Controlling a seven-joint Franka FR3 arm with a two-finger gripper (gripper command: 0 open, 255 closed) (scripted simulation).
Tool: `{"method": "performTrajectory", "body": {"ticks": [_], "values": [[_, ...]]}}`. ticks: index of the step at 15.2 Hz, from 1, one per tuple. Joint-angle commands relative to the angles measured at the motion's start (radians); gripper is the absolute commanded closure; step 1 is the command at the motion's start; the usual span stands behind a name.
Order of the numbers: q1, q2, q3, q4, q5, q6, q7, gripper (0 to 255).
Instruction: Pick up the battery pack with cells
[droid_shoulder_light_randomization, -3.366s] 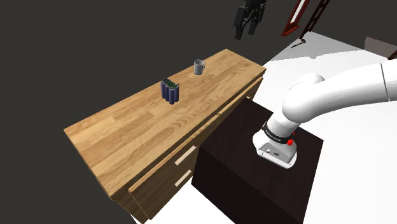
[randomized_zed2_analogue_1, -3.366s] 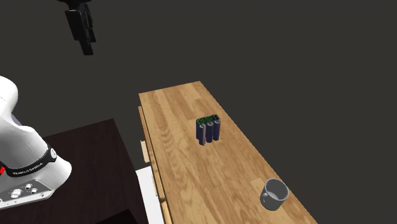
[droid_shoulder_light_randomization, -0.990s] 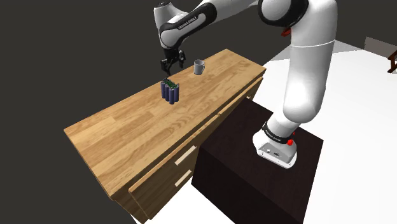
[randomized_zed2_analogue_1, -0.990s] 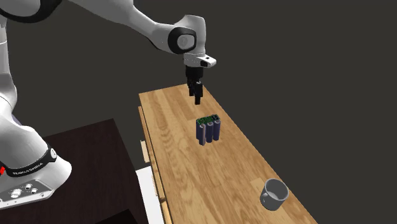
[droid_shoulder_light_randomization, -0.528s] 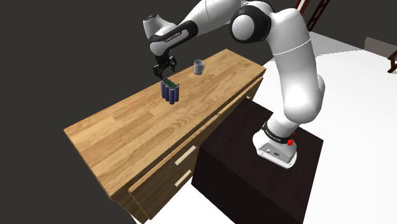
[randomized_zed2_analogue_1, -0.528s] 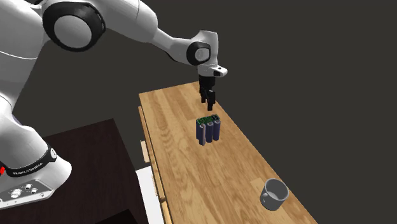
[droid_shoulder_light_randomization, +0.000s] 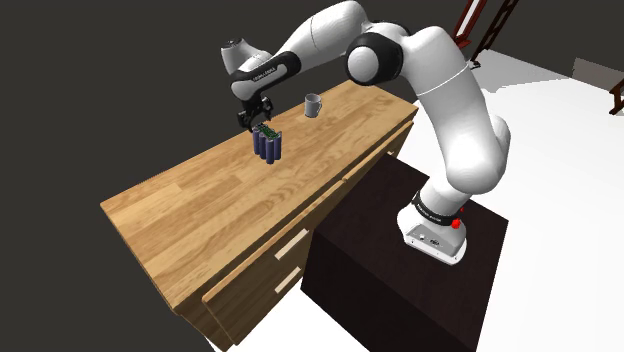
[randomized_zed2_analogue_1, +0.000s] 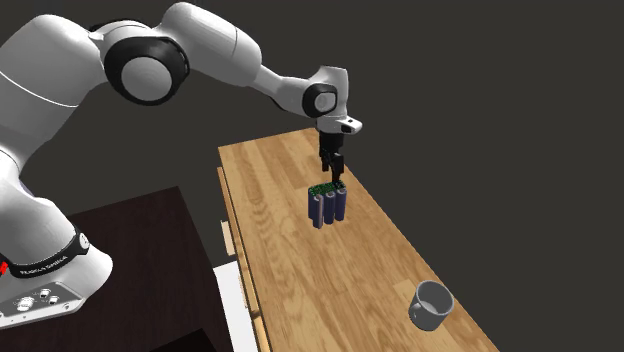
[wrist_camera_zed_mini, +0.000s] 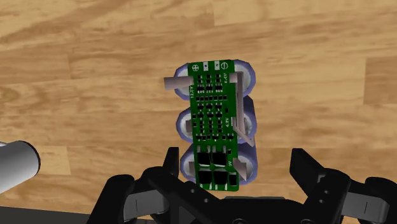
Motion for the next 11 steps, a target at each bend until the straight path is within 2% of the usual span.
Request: {"method": "performTrajectory", "body": {"ticks": [1, 3, 4, 11], "values": [[0.001, 0.027, -0.002, 0.013, -0.002, 0.015, 0.003, 0], [0.001, 0.027, -0.002, 0.013, -0.002, 0.015, 0.003, 0], [0.002, 0.028, -0.001, 0.013, -0.002, 0.015, 0.004, 255], [0.002, 0.028, -0.001, 0.014, -0.002, 0.014, 0.004, 255]]}}
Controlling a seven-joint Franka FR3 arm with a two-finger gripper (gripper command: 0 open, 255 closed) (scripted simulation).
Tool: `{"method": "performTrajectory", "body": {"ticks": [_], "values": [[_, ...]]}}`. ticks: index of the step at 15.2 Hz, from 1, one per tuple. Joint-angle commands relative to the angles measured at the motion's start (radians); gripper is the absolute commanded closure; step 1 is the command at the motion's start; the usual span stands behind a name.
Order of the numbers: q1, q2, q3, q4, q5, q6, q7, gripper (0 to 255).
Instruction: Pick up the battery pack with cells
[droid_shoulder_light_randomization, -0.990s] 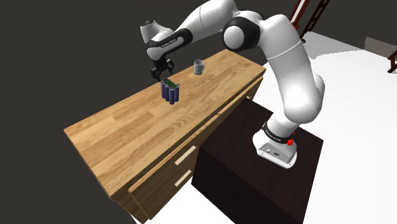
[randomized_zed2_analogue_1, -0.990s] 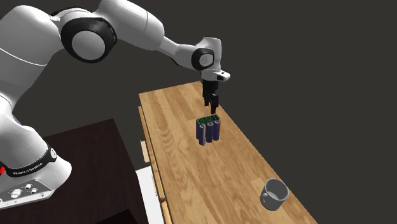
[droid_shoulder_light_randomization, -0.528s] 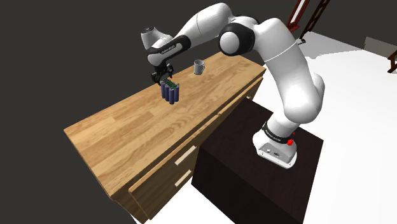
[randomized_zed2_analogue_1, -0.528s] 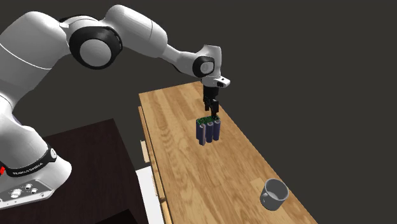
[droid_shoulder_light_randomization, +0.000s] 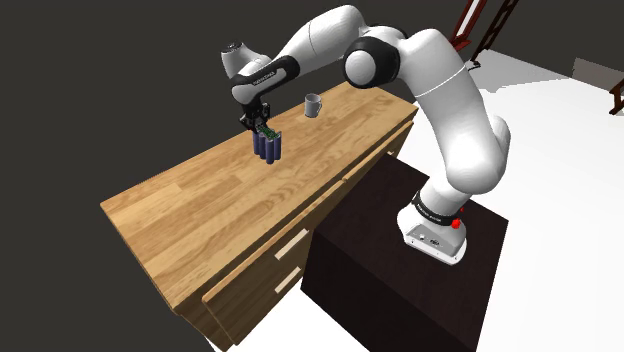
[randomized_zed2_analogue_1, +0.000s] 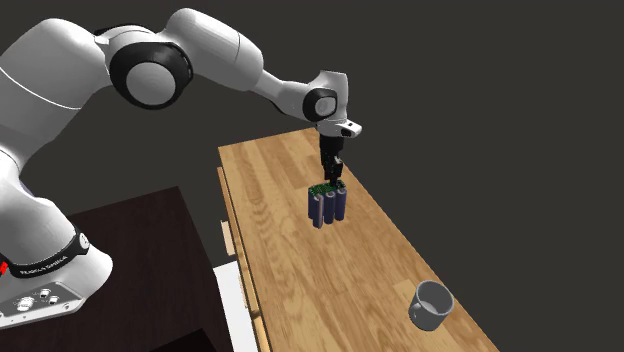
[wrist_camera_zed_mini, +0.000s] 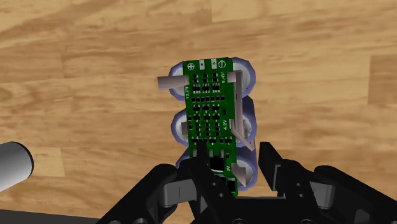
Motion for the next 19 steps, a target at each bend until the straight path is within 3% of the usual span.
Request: {"method": "performTrajectory", "body": {"ticks": [1, 19], "values": [[0.000, 0.001, 0.000, 0.000, 0.000, 0.000, 0.000, 255], [-0.003, -0.124, 0.008, -0.008, 0.013, -0.116, -0.025, 255]]}}
